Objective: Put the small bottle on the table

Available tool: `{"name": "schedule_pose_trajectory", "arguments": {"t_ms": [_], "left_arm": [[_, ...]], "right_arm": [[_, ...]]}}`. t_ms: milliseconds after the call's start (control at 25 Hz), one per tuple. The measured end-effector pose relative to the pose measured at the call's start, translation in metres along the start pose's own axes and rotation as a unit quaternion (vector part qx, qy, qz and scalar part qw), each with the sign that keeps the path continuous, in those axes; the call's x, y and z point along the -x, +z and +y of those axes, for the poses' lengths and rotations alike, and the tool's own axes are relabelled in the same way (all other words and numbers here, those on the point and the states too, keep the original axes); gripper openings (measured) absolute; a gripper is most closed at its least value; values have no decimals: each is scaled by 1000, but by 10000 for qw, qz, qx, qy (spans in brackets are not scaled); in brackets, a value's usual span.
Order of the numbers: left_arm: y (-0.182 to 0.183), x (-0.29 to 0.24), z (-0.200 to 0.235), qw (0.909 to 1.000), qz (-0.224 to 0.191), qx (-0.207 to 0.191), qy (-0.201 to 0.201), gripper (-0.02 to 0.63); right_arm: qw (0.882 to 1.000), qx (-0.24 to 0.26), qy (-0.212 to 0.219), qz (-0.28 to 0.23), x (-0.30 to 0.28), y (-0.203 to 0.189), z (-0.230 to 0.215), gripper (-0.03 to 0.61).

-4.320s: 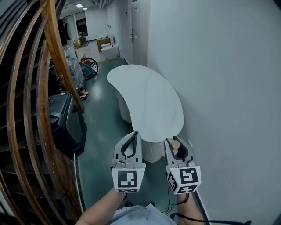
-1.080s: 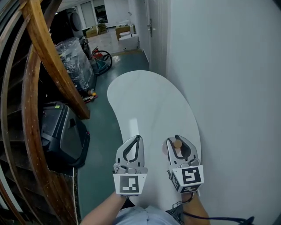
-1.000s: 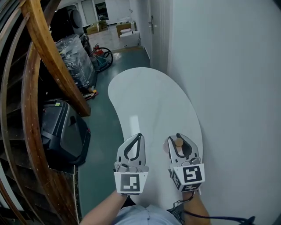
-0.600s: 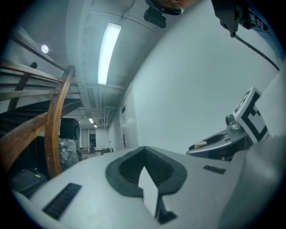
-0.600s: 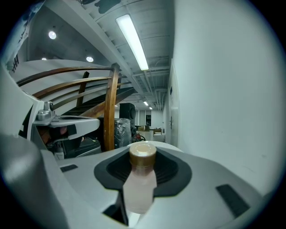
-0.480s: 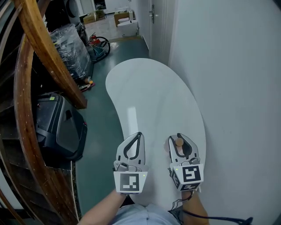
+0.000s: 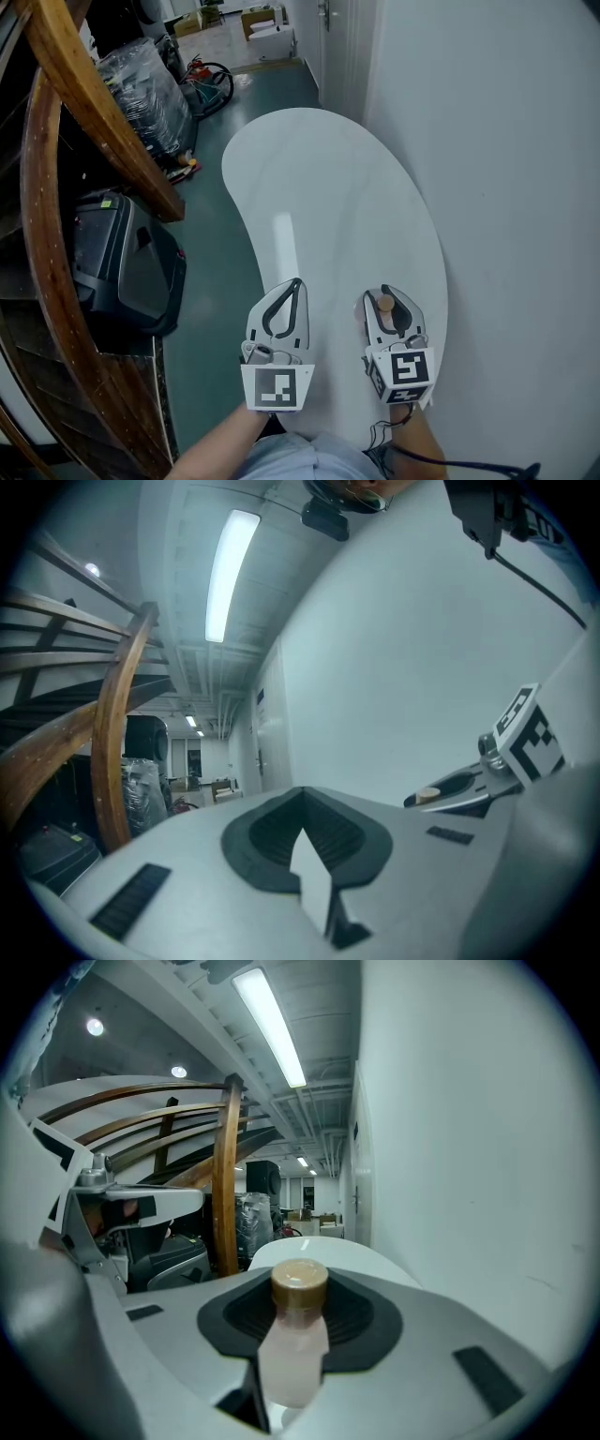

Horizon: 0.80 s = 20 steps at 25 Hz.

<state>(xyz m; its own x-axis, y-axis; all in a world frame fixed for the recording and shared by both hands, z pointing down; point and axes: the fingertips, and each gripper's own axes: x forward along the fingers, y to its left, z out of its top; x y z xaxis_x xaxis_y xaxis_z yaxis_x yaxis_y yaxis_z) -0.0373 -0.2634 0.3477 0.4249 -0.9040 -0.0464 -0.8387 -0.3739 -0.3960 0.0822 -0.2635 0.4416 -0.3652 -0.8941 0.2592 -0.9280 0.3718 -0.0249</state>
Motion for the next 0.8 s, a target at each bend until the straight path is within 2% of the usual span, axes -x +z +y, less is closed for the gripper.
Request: {"name": "schedule_pose_trajectory", "arguments": {"t_ms": [120,240,360,560,800], "left_arm": [[-8,-1,-2,9999,95,96,-20,-2],[-16,-3,-3,9979,166,615,134,-2],[-14,-7,-3,9999,149,17,-64,-2],[-20,-10,-4,9996,238,92,-78,-2],[-24,-13,-4,9995,287,-42,-121,-2]], "right_arm": [[10000,-21,-11,84,-4,-11,-2,116],[9999,-57,-2,162,-9,-21,-5,116],[9997,-97,7,219,-11,-29,-6,115],[9994,-73,66,318,-18,-42,-4,115],[9989,-138,113,440,-25,-59,-1,116]]}}
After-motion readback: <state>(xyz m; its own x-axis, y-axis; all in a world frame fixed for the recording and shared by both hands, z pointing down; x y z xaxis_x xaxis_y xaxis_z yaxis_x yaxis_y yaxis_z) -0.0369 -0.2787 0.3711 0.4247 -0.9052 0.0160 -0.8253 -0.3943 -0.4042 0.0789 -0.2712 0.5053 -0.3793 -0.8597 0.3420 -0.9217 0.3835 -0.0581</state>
